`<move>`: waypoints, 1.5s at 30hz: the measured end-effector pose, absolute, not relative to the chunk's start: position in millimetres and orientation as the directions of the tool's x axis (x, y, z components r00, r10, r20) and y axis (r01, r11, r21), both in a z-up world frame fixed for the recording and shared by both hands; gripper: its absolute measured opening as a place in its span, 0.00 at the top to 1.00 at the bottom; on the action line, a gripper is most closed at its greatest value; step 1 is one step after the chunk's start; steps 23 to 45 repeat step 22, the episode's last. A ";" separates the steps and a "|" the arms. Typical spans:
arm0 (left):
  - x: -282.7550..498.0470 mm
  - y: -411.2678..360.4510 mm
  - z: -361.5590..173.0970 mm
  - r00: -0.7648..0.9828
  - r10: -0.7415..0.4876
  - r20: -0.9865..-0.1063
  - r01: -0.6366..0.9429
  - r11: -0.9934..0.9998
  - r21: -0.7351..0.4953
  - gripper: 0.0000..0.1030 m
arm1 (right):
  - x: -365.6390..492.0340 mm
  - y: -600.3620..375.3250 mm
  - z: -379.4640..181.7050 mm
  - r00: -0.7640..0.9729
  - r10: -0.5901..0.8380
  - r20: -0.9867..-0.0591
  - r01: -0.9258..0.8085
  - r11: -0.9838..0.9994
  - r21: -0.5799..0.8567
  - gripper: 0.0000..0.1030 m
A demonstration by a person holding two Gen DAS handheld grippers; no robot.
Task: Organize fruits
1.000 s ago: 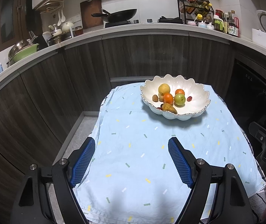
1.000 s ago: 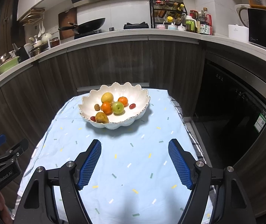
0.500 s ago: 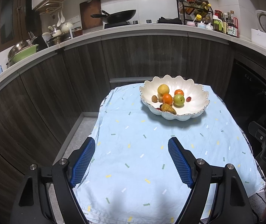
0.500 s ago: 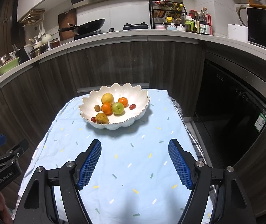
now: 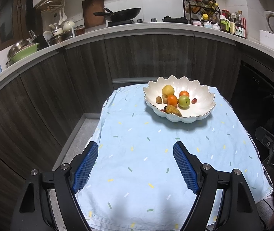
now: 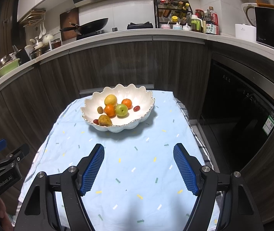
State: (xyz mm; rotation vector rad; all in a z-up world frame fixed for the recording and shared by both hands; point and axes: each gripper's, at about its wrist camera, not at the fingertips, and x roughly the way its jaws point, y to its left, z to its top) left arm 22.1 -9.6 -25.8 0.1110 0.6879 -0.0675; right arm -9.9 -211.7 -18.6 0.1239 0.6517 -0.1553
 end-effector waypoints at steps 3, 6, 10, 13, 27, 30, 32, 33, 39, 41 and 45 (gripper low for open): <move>23.7 -9.2 -27.0 0.767 -0.029 -0.641 0.101 0.992 0.075 0.22 | -8.5 -211.5 -20.7 0.781 -0.103 -0.616 0.184 0.981 0.069 0.27; 26.0 -9.5 -30.4 0.758 -0.029 -0.651 0.100 0.992 0.073 0.22 | -6.1 -212.0 -22.8 0.775 -0.101 -0.624 0.184 0.980 0.071 0.27; 29.8 -10.6 -34.7 0.748 -0.029 -0.663 0.104 0.992 0.073 0.22 | -3.9 -212.1 -27.0 0.767 -0.098 -0.634 0.187 0.980 0.074 0.27; 32.6 -11.7 -37.1 0.743 -0.027 -0.669 0.104 0.992 0.075 0.22 | -2.0 -212.8 -29.4 0.762 -0.097 -0.640 0.188 0.979 0.076 0.27; 40.8 -14.4 -42.9 0.736 -0.020 -0.677 0.105 0.991 0.084 0.22 | 4.2 -213.9 -35.9 0.748 -0.091 -0.657 0.191 0.978 0.081 0.27; 40.8 -14.4 -42.9 0.736 -0.020 -0.677 0.105 0.991 0.084 0.22 | 4.2 -213.9 -35.9 0.748 -0.091 -0.657 0.191 0.978 0.081 0.27; 40.8 -14.4 -42.9 0.736 -0.020 -0.677 0.105 0.991 0.084 0.22 | 4.2 -213.9 -35.9 0.748 -0.091 -0.657 0.191 0.978 0.081 0.27; 40.8 -14.4 -42.9 0.736 -0.020 -0.677 0.105 0.991 0.084 0.22 | 4.2 -213.9 -35.9 0.748 -0.091 -0.657 0.191 0.978 0.081 0.27; 40.8 -14.4 -42.9 0.736 -0.020 -0.677 0.105 0.991 0.084 0.22 | 4.2 -213.9 -35.9 0.748 -0.091 -0.657 0.191 0.978 0.081 0.27; 40.8 -14.4 -42.9 0.736 -0.020 -0.677 0.105 0.991 0.084 0.22 | 4.2 -213.9 -35.9 0.748 -0.091 -0.657 0.191 0.978 0.081 0.27; 40.8 -14.4 -42.9 0.736 -0.020 -0.677 0.105 0.991 0.084 0.22 | 4.2 -213.9 -35.9 0.748 -0.091 -0.657 0.191 0.978 0.081 0.27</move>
